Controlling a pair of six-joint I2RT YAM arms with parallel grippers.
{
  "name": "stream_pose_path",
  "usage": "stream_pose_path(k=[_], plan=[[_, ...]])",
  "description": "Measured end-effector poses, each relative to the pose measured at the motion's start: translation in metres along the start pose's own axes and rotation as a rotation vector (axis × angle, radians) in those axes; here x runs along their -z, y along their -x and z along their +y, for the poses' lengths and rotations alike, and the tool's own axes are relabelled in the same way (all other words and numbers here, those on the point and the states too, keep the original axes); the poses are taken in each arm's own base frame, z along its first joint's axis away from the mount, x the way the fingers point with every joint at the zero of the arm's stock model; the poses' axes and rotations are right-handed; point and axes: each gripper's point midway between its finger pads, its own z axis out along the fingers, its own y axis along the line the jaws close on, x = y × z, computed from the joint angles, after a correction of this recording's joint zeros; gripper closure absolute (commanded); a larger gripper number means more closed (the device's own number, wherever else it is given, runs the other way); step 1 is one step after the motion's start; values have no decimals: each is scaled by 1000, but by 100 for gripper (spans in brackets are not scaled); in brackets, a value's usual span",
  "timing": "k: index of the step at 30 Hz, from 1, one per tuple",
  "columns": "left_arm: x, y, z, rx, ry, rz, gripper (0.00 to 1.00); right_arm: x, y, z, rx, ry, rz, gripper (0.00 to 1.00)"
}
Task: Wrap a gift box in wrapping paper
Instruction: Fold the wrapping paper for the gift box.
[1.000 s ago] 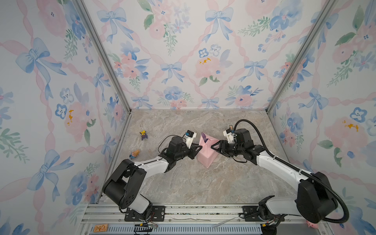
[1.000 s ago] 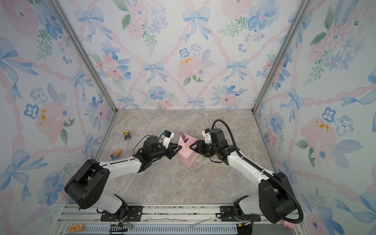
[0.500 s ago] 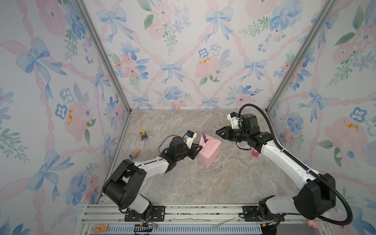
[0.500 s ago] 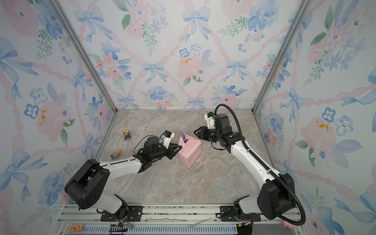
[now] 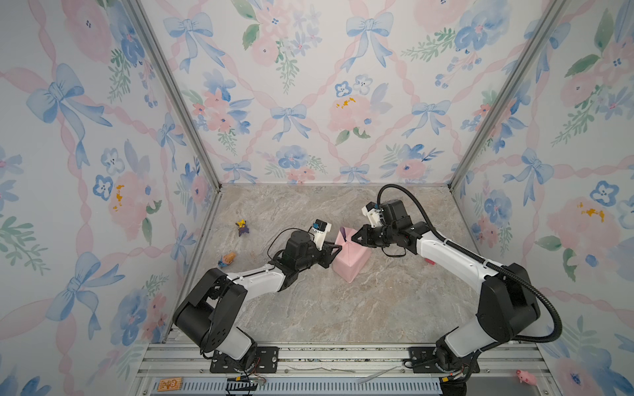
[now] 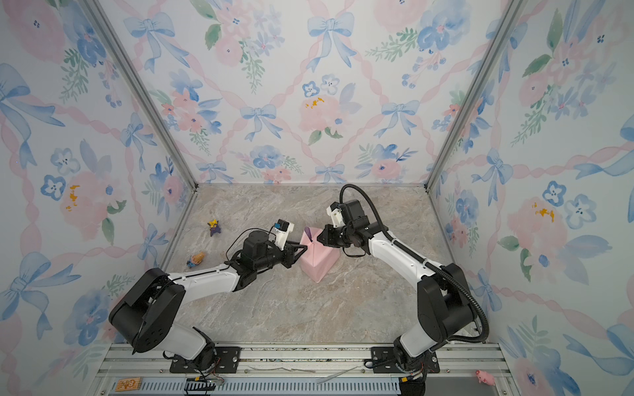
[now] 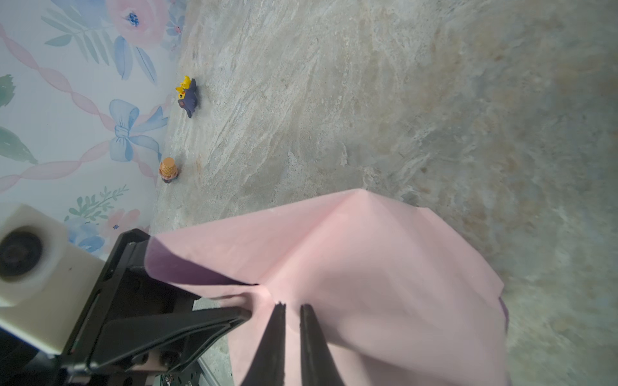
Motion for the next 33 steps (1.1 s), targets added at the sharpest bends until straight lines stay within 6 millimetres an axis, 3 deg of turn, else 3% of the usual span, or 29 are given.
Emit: stream_pose_path(k=[16,25,33], plan=[[-9,1,-3,-33,32,-25,87,-13,-7,-1,7,48,17,88],[-11,2,-9,-207,113,-33,90,-15,-7,0,-12,85,9,86],[-13,3,-14,-363,174,-2,95,-8,-5,2,-37,108,-6,76]])
